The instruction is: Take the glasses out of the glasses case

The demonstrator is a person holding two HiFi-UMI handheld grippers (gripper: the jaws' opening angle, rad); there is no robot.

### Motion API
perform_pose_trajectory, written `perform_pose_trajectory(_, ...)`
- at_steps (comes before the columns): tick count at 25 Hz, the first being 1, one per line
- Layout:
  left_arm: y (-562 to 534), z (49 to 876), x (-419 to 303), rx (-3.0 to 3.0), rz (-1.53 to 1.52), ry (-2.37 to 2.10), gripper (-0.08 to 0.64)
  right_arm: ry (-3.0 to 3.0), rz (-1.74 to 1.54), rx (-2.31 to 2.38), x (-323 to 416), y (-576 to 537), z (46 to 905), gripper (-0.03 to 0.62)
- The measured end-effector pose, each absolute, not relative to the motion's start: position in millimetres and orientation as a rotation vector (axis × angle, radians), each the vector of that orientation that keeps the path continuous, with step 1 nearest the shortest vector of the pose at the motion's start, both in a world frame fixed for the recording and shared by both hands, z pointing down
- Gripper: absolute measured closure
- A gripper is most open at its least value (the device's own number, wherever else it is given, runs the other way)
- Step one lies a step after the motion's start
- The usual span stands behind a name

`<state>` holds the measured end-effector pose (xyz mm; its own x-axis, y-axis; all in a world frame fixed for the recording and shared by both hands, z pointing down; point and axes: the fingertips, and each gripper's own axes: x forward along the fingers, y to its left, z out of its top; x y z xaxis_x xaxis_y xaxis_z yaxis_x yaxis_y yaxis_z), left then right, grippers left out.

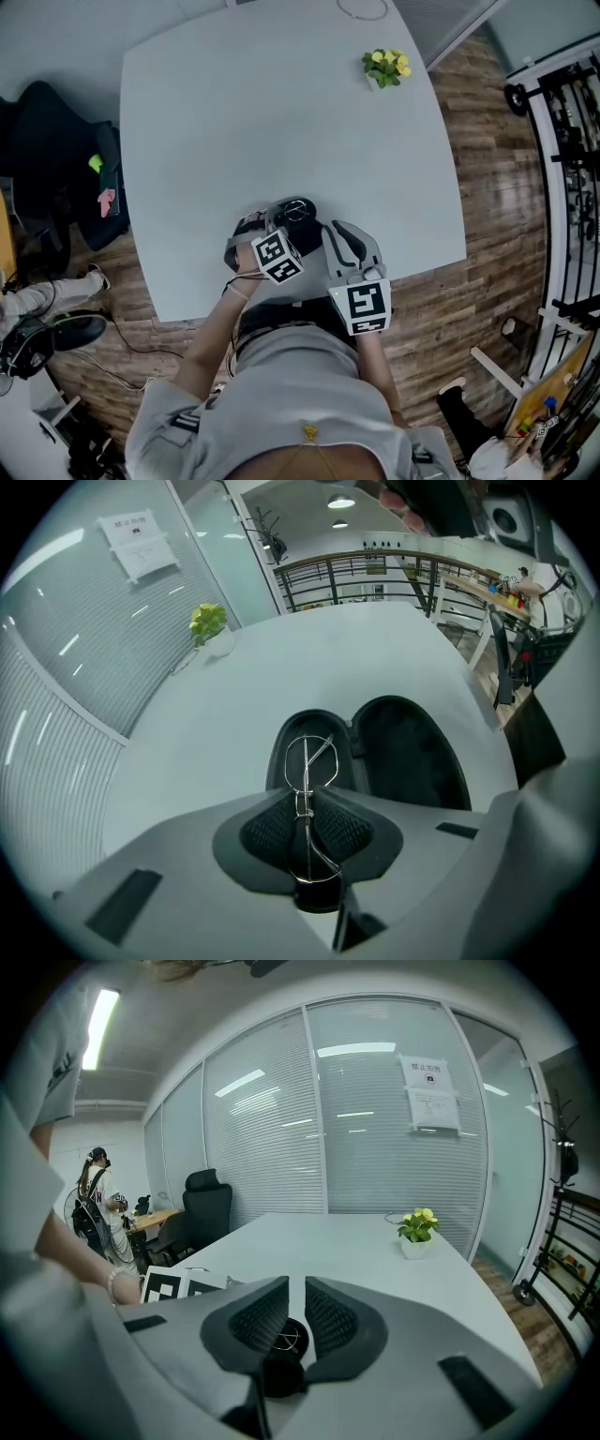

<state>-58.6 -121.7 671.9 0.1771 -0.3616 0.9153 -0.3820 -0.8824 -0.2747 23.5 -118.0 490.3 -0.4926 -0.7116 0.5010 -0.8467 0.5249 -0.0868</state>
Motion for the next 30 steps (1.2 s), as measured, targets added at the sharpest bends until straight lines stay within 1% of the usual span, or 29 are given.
perform_pose_trajectory(9, -121, 673, -57, 2.365, 1.956, -0.728, 0.472, -2.368, 0.467, 1.280, 28, -116, 490, 0.532)
perform_pose_trajectory(13, -114, 668, -56, 2.388, 1.993, -0.638, 0.440, -2.366, 0.467, 1.283, 33, -116, 489, 0.531)
perform_pose_trajectory(22, -116, 678, -56, 2.376, 2.215, -0.663, 0.433, -2.372, 0.479, 1.282, 38, -116, 492, 0.531)
perform_pose_trajectory(24, -117, 680, -56, 2.370, 2.200, -0.716, 0.434, -2.371, 0.480, 1.280, 40, -115, 492, 0.532)
perform_pose_trajectory(28, -123, 679, -57, 2.360, 2.068, -0.826, 0.453, -2.370, 0.483, 1.284, 42, -115, 492, 0.532)
perform_pose_trajectory(30, -125, 678, -58, 2.368, 2.073, -0.839, 0.456, -2.371, 0.485, 1.285, 43, -115, 492, 0.531)
